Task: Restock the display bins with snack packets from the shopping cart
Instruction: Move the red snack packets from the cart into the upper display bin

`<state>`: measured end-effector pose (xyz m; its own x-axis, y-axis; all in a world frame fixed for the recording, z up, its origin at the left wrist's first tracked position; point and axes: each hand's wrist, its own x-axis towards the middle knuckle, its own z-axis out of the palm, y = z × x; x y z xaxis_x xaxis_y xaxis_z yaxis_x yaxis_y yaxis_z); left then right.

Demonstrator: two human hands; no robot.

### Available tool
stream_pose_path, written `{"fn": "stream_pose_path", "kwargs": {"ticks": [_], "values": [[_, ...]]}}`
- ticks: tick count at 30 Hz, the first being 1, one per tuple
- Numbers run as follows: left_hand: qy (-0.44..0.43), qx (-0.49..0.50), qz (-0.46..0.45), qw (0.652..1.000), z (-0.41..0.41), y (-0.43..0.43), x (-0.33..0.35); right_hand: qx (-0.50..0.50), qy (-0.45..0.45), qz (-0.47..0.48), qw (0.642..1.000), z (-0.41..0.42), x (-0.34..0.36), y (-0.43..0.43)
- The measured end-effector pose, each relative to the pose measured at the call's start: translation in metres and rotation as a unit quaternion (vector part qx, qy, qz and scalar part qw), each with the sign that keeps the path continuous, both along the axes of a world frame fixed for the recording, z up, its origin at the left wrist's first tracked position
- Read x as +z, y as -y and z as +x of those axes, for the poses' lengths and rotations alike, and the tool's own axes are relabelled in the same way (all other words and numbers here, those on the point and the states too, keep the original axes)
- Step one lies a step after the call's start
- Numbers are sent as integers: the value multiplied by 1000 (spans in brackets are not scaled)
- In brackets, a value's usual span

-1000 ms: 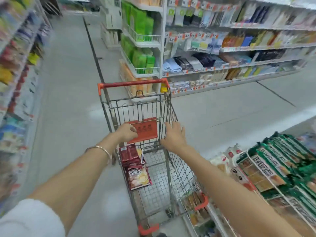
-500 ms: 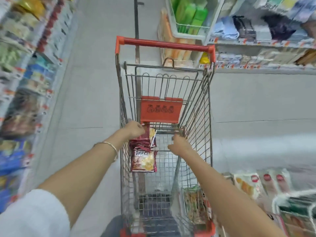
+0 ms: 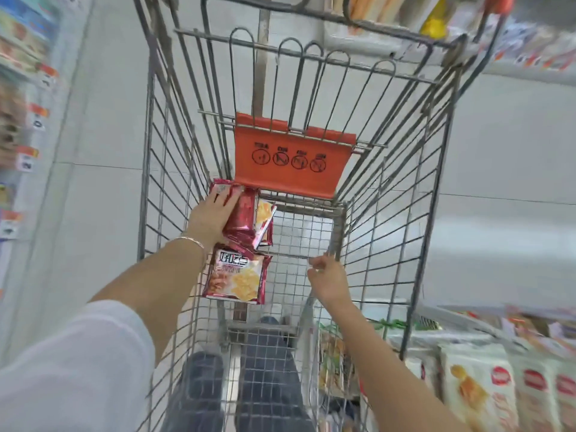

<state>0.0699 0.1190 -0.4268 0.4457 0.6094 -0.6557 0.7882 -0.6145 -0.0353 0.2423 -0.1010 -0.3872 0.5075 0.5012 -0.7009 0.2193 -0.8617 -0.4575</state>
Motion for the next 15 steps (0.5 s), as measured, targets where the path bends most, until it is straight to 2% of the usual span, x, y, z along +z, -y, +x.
{"fn": "stream_pose_path", "kwargs": {"ticks": [2,5,7,9,10,11,14,15], "values": [[4,11,2,1000,3,-3,10,-22,-12,19,1000,2,-6,1],[78,32,35,996,12,10,41,-69,-22,32,997,5,-6,-2],[140,107,24,984,13,24,61,-101,-32,38,994,7,-1,-6],[216,233,-46,947,6,35,75,-133,-48,46,989,10,5,-11],[254,311,-100,910,3,40,81,-150,-61,48,986,11,8,-14],[282,398,-166,857,-1,44,88,-166,-74,53,982,12,10,-17],[311,591,-357,653,-14,56,101,-211,-108,75,969,11,17,-25],[309,618,-395,605,-17,60,103,-228,-130,84,961,10,21,-27]]}}
